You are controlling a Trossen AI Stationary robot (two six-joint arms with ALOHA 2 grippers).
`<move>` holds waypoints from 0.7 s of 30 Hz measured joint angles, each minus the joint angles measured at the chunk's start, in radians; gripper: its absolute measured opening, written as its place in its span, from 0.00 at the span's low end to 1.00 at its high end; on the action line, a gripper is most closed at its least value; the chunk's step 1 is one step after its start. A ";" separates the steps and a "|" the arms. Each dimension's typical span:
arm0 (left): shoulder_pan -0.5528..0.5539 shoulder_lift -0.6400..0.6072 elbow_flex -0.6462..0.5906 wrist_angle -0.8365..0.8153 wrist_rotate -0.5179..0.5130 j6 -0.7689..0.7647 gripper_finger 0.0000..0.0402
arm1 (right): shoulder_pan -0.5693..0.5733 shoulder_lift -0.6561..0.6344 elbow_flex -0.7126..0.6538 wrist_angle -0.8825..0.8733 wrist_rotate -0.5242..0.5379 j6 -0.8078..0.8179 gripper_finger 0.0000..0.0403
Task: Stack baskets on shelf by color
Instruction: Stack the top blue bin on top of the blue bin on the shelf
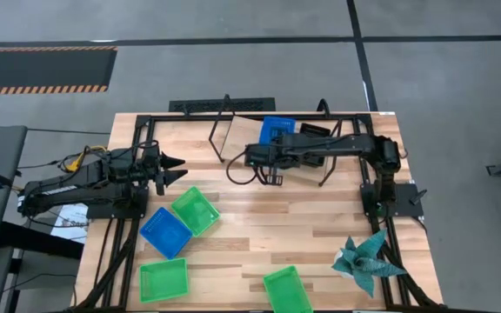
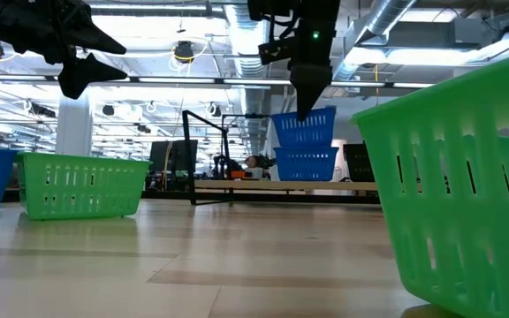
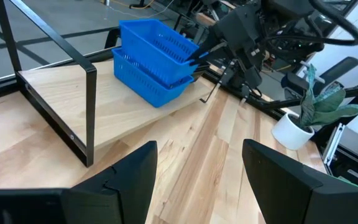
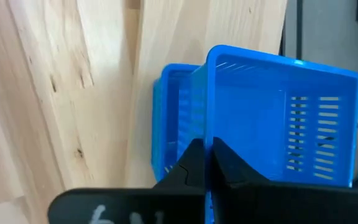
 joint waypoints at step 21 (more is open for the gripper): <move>0.000 0.000 0.000 0.000 0.000 0.001 0.57 | -0.061 0.001 0.000 0.042 -0.159 -0.014 0.07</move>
